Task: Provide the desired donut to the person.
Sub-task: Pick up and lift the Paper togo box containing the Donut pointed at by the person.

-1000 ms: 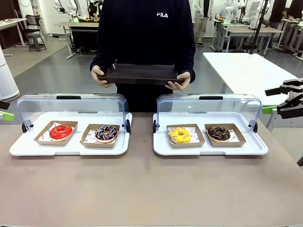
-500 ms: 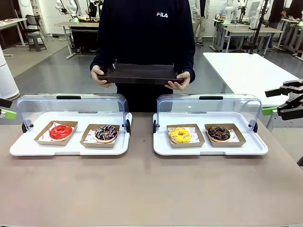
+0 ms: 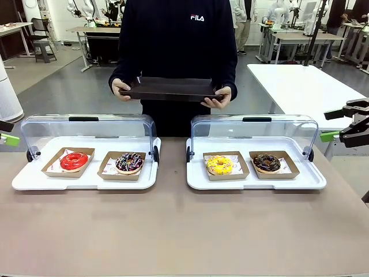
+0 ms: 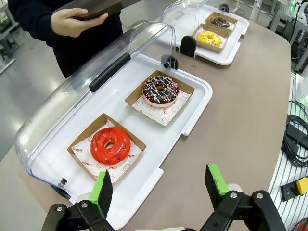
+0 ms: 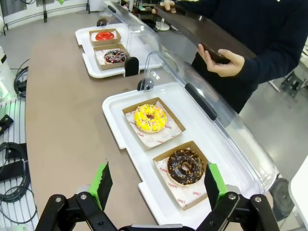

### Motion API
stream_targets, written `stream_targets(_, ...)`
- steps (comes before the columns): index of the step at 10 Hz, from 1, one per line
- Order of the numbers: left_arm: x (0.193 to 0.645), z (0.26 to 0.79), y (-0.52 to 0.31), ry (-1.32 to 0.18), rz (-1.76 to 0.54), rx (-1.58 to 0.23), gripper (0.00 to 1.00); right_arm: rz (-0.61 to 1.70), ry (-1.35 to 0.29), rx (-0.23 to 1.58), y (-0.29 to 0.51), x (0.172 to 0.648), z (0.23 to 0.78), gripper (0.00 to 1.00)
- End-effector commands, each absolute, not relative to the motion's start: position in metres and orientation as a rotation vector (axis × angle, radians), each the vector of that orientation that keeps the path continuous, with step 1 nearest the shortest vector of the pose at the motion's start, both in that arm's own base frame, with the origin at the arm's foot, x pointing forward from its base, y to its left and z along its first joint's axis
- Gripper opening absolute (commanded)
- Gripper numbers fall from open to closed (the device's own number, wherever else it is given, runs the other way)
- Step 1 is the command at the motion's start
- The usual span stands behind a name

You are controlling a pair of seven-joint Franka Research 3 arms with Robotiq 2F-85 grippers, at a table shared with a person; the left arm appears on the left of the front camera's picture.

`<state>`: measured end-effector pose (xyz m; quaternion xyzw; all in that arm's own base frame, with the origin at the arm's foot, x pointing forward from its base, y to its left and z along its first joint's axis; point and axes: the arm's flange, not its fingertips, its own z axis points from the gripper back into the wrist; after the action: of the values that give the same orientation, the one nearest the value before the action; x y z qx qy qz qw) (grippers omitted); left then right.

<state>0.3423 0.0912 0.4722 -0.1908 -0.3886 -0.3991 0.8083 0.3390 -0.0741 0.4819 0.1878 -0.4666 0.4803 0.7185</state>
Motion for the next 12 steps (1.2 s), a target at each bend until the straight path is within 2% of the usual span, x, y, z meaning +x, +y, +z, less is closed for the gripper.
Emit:
stream_targets(1, 0.3434, 0.4719, 0.0914, -0.841, -0.854, -0.423, 1.00, 1.078, -1.052, 0.419, -0.0748, 0.3439, 0.4807, 1.00)
stream_targets(12, 0.3434, 0.4719, 0.0914, -0.841, -0.854, -0.423, 1.00, 1.078, -1.052, 0.419, -0.0748, 0.3439, 0.4807, 1.00)
